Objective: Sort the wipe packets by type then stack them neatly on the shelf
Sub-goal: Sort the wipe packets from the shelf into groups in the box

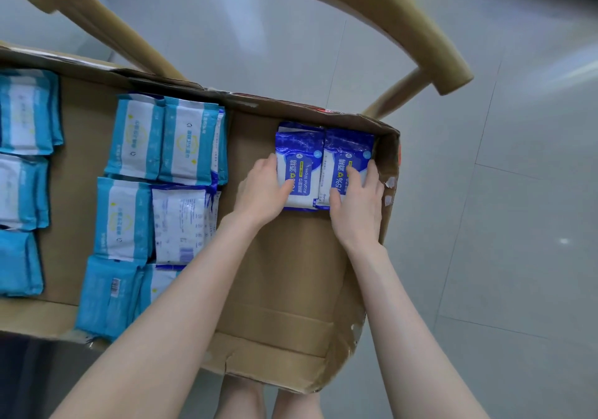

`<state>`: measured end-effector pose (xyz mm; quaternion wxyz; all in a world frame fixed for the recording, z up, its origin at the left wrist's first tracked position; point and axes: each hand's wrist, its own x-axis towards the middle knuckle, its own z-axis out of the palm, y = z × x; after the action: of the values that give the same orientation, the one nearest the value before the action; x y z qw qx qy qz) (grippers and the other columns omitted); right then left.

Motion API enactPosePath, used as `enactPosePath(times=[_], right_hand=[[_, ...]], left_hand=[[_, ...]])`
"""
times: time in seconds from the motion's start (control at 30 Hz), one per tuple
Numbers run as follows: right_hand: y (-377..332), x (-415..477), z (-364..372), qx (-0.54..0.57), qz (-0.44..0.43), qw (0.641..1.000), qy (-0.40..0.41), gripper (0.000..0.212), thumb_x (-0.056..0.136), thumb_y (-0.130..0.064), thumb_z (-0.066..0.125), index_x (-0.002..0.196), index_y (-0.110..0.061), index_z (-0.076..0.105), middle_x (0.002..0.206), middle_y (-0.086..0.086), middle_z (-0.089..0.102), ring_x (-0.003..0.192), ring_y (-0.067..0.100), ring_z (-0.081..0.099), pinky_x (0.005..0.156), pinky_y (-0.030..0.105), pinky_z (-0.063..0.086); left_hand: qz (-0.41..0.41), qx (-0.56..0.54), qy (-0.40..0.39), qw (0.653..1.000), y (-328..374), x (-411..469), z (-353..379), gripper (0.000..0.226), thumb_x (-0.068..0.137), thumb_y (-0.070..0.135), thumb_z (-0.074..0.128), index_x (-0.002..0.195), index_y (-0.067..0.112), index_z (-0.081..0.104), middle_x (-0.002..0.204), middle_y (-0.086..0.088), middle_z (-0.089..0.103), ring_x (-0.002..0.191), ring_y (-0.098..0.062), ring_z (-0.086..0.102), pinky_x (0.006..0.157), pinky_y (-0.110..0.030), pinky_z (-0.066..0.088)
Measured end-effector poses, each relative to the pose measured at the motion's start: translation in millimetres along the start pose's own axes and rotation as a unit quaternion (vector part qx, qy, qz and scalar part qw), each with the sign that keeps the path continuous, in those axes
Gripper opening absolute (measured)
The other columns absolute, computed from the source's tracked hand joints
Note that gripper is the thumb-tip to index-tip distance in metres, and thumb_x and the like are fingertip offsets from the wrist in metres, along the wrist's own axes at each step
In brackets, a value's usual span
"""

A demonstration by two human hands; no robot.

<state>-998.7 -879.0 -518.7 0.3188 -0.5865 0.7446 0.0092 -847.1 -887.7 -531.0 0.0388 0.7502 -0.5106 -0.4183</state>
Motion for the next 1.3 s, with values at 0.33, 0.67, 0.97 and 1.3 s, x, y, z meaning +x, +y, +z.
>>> enactPosePath(times=[0.33,0.67,0.97,1.3], right_hand=[[-48,-78,-37,0.032,-0.13,0.991,0.017,0.032,0.096,-0.017,0.05,0.126,-0.006,0.055,0.144,0.011,0.043,0.131,0.025,0.038,0.107,0.036,0.034],[-103,-179,21,0.055,-0.177,0.983,0.0,0.022,0.09,-0.012,0.058,0.11,-0.003,0.063,0.121,0.013,0.059,0.105,0.033,0.054,0.089,0.036,0.045],[-150,-235,122,0.079,-0.074,0.992,-0.057,0.025,0.095,-0.014,0.051,0.117,-0.004,0.058,0.123,0.009,0.056,0.111,0.027,0.048,0.083,0.022,0.031],[-168,-246,178,0.106,0.04,0.993,-0.04,0.037,0.093,-0.016,0.054,0.128,-0.004,0.049,0.132,0.011,0.045,0.117,0.028,0.042,0.093,0.025,0.03]], left_hand=[[0.068,-0.004,0.1,0.993,-22,-102,-74,0.039,0.096,0.023,0.052,0.133,0.011,0.05,0.133,-0.006,0.052,0.125,-0.023,0.045,0.106,-0.043,0.035],[-0.004,-0.049,0.125,0.991,-132,-198,-100,0.029,0.093,0.015,0.056,0.121,0.007,0.058,0.119,-0.009,0.059,0.111,-0.024,0.054,0.094,-0.03,0.038],[-0.026,-0.063,0.071,0.995,-243,-215,-113,0.032,0.091,0.012,0.057,0.123,0.006,0.055,0.119,-0.009,0.053,0.113,-0.025,0.05,0.099,-0.034,0.037],[-0.121,-0.109,0.014,0.987,-281,-188,-103,0.068,0.086,0.034,0.065,0.141,0.009,0.033,0.139,-0.009,0.038,0.128,-0.024,0.038,0.104,-0.034,0.031]])
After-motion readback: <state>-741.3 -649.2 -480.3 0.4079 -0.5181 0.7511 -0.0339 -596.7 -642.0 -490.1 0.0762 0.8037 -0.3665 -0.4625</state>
